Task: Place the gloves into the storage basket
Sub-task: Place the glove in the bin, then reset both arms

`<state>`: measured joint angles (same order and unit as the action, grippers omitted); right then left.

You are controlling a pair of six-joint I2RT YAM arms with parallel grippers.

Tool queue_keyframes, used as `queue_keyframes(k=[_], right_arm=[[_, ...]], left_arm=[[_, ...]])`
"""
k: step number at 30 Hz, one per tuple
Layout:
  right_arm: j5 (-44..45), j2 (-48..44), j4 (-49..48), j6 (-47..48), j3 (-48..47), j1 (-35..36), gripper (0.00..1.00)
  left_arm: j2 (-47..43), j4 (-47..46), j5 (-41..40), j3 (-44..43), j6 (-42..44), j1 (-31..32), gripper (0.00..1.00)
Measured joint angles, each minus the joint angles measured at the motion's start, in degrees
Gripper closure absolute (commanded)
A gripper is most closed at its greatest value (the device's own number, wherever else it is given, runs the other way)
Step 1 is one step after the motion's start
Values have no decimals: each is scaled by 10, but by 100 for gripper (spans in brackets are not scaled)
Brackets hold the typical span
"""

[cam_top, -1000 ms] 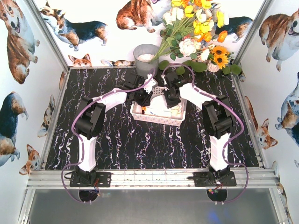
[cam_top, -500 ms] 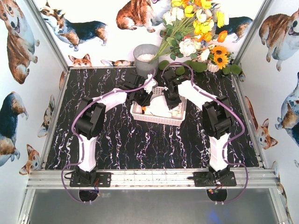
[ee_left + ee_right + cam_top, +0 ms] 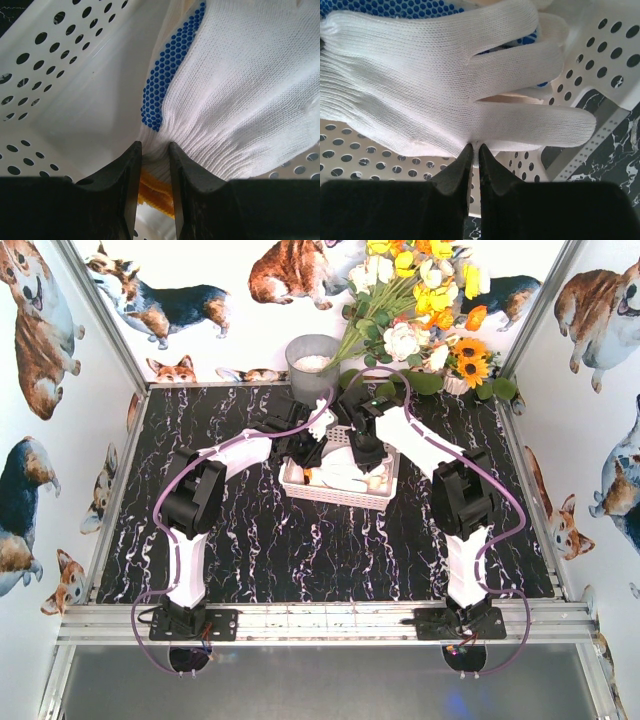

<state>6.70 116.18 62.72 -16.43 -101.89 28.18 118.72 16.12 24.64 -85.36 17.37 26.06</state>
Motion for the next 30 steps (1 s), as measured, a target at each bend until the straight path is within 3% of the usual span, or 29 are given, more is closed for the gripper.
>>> queue_keyframes(k=[6, 9, 13, 18, 21, 25, 30], right_arm=[[3, 0, 8, -15, 1, 5, 94], [-11, 0, 0, -23, 12, 1, 82], [-35, 0, -20, -33, 40, -11, 61], [-55, -28, -41, -33, 76, -20, 52], [-62, -83, -54, -32, 95, -21, 50], [-66, -192, -84, -31, 134, -21, 46], [-54, -341, -138, -27, 214, -37, 25]], left_arm=[[2, 0, 0, 0, 2, 0, 77], [2, 0, 0, 0, 3, 0, 75], [2, 0, -1, 0, 4, 0, 64], [-3, -2, 5, 4, 3, 0, 44], [-21, 0, 21, 13, -5, 0, 31], [-84, -5, 41, 43, -28, -1, 26], [-218, -46, 36, 103, -74, -5, 26]])
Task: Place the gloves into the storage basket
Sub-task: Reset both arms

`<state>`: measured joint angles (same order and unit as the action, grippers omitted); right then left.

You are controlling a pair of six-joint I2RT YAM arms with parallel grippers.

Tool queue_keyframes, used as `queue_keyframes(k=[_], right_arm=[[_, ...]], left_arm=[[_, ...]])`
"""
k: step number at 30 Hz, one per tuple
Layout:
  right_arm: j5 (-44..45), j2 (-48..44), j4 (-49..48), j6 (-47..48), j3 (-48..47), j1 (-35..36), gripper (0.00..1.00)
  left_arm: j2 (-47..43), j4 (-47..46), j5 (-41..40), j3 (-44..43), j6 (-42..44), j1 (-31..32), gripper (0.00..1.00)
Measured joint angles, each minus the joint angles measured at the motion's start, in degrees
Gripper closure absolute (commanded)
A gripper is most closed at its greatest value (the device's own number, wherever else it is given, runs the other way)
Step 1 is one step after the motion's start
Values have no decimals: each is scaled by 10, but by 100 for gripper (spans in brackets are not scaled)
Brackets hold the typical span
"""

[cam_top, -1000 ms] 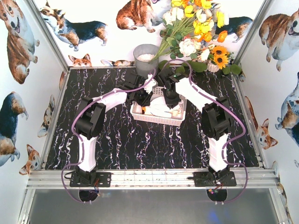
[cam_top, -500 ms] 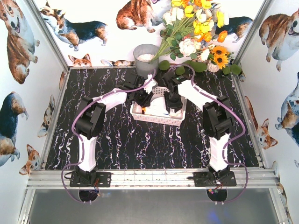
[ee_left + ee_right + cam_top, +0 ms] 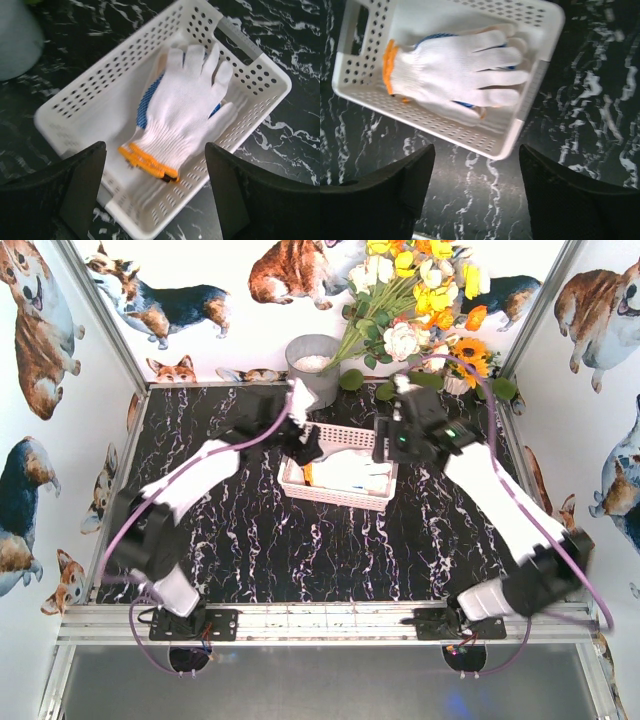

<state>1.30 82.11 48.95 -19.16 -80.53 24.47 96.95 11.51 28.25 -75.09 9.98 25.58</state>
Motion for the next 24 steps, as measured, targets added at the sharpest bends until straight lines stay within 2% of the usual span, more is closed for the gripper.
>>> queue_keyframes(k=[3, 5, 7, 10, 13, 16, 19, 24], right_arm=[[8, -87, -64, 7, 92, -34, 12], [16, -143, -123, 12, 179, -72, 8], [30, -187, -177, 18, 264, -110, 2], [78, -235, -247, 38, 381, -149, 1], [136, -269, -331, 65, 485, -155, 0], [183, -289, -444, 90, 581, -155, 0], [207, -278, -571, 113, 659, -155, 0], [219, -164, -711, 142, 674, -155, 0]], left_arm=[[-87, -63, -22, 79, -51, -29, 21], [-153, -117, -51, 169, -99, -82, 14], [-200, -147, -97, 244, -135, -142, 2], [-257, -177, -196, 354, -183, -225, 0], [-301, -210, -285, 439, -208, -259, 0], [-310, -287, -356, 505, -213, -263, 0], [-280, -383, -399, 558, -202, -263, 0], [-199, -525, -408, 596, -164, -263, 0]])
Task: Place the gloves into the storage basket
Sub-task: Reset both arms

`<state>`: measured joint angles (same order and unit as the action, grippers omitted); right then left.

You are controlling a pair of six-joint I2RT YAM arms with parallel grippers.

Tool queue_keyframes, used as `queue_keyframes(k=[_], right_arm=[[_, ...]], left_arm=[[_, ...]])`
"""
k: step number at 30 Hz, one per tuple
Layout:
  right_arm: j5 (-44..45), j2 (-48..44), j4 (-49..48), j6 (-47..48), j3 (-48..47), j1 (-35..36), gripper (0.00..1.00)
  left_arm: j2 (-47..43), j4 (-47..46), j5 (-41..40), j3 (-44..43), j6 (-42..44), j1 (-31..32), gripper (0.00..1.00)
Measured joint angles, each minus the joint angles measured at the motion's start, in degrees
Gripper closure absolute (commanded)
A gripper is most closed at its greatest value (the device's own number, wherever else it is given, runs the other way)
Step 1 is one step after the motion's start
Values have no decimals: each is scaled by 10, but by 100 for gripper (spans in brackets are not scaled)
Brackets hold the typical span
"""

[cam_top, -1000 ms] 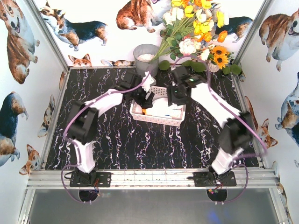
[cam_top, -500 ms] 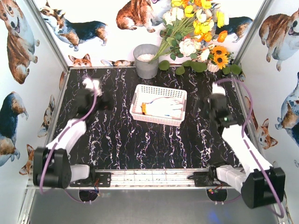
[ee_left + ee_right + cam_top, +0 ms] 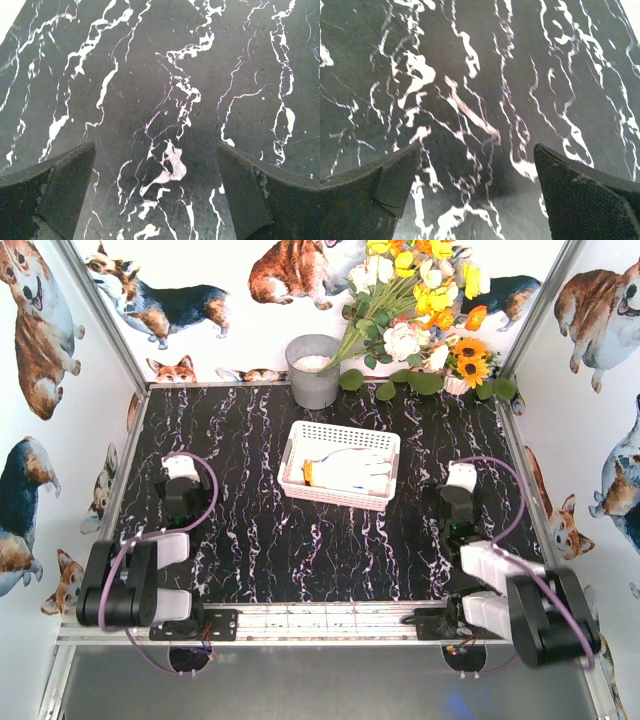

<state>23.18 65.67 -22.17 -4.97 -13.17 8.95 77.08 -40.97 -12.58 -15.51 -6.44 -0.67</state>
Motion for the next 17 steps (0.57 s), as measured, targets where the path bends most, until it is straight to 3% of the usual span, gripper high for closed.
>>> queue_keyframes(k=[5, 17], right_arm=[[-23, 160, -176, 38, -24, -5, 0], [-37, 188, -262, 43, -25, -23, 0]], left_arm=[[98, -201, 21, 23, 44, 0, 0], [121, -211, -66, -9, 65, 31, 0]])
